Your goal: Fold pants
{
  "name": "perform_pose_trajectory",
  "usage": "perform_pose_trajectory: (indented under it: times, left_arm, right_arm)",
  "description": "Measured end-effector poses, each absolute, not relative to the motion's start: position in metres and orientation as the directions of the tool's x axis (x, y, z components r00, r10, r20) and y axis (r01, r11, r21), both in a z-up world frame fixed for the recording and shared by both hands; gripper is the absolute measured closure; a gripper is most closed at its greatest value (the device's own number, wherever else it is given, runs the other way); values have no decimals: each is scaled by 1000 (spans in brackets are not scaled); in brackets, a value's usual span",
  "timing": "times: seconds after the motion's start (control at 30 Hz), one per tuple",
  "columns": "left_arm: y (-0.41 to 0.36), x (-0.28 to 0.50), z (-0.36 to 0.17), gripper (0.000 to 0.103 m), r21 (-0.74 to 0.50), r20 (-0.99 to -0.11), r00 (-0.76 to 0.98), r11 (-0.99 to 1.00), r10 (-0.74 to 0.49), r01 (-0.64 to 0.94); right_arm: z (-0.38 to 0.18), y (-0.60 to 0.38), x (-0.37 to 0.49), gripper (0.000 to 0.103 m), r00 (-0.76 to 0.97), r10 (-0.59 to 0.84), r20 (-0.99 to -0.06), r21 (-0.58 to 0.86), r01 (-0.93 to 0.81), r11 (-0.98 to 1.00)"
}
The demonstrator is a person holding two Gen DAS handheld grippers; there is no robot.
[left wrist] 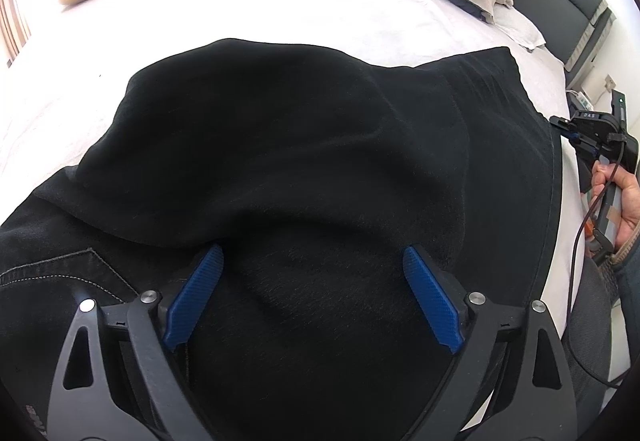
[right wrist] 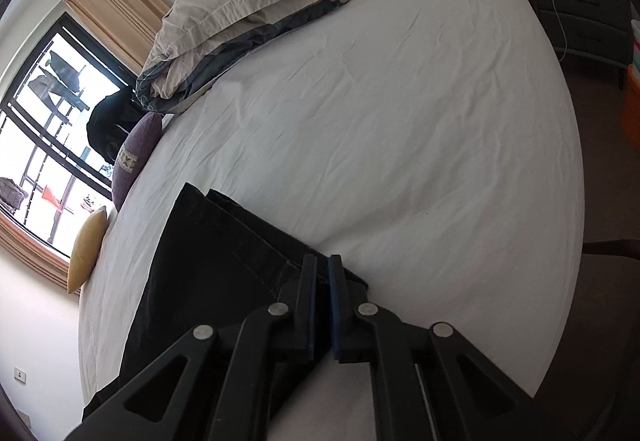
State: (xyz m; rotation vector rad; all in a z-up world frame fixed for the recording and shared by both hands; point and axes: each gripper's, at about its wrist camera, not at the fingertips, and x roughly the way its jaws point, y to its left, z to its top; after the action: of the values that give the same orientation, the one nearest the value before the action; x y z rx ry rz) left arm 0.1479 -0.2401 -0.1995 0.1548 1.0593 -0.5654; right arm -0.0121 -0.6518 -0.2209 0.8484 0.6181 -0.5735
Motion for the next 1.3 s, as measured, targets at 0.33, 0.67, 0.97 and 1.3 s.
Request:
perform_pose_trajectory:
  times: [0.33,0.67,0.97,1.3]
  left_arm:
    - [-239,153,-198,7,-164,-857,357,853,-372,496]
    - [-235,153,-197,7,-159,-857,358,852,-370,499]
    - [-230,164,-193,7,-225,-847,344,860,-405,458]
    - [-229,167,-195,7,-208,-842,363,862,-398,462]
  right_arm:
    - [-236,-665,-31,62,800,10,-600,757,564,331]
    - [-234,-659,-11,94,759,60,-649,715,580,390]
    - [-231,-658,-19,95,764,0,-645,700,591,400]
    - [-237,-666,-18,95,752,-18,-659,693,616,376]
